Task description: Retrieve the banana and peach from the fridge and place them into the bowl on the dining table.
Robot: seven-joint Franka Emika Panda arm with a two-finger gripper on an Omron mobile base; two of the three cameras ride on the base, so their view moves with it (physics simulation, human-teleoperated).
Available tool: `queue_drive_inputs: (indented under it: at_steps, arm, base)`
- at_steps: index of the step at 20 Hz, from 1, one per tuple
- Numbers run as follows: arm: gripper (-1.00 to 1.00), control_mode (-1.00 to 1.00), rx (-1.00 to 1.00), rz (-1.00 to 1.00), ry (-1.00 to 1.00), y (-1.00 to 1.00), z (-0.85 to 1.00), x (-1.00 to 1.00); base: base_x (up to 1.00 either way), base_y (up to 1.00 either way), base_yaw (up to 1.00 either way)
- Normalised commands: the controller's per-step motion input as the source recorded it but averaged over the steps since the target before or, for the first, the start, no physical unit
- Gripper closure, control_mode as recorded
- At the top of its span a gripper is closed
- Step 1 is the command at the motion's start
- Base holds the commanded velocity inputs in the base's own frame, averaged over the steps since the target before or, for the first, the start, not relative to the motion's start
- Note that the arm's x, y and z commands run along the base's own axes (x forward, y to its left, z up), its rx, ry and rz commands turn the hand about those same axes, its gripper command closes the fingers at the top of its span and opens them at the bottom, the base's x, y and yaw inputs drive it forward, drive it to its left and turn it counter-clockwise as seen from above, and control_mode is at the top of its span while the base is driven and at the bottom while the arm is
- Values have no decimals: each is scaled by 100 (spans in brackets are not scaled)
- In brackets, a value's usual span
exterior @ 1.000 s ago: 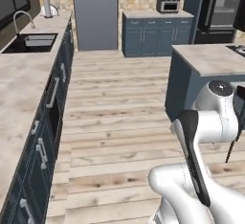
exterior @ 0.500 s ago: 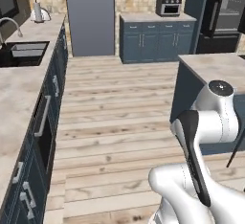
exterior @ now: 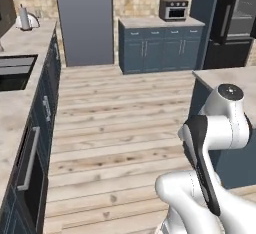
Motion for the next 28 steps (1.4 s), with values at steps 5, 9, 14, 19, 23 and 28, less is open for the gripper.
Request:
queue_drive_inputs:
  at_steps: [5, 9, 14, 19, 23, 28]
  arm:
    - [-100, 100, 0, 0, 0, 0, 0, 0]
    - [-100, 100, 0, 0, 0, 0, 0, 0]
    - [-100, 100, 0, 0, 0, 0, 0, 0]
    - [-100, 100, 0, 0, 0, 0, 0, 0]
    - [-100, 100, 0, 0, 0, 0, 0, 0]
    - [-100, 100, 0, 0, 0, 0, 0, 0]
  base:
    - [100, -1, -12]
    - [100, -3, -10]
    - [100, -3, -11]
    - [100, -5, -20]
    - [100, 0, -27]
    - [100, 0, -31]
